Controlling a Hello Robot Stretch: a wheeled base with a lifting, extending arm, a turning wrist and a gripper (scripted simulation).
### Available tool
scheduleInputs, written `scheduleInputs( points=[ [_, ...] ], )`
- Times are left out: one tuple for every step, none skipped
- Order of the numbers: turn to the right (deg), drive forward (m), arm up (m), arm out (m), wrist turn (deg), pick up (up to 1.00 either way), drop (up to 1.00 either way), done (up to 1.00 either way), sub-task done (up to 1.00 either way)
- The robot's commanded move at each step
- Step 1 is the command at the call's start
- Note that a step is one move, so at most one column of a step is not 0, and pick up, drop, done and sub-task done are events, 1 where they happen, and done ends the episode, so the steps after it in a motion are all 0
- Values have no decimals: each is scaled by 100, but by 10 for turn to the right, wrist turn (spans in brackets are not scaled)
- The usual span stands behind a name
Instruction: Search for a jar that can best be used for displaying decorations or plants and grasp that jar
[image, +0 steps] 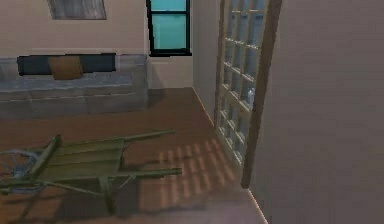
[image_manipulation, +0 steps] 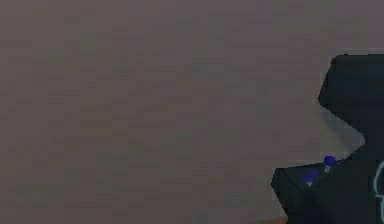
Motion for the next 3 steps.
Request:
scheduleInputs(
  points=[
    [0,10,0,0,0,0,0,0,0],
    [-450,0,0,0,0,0,0,0,0],
    [-420,0,0,0,0,0,0,0,0]
  ],
)
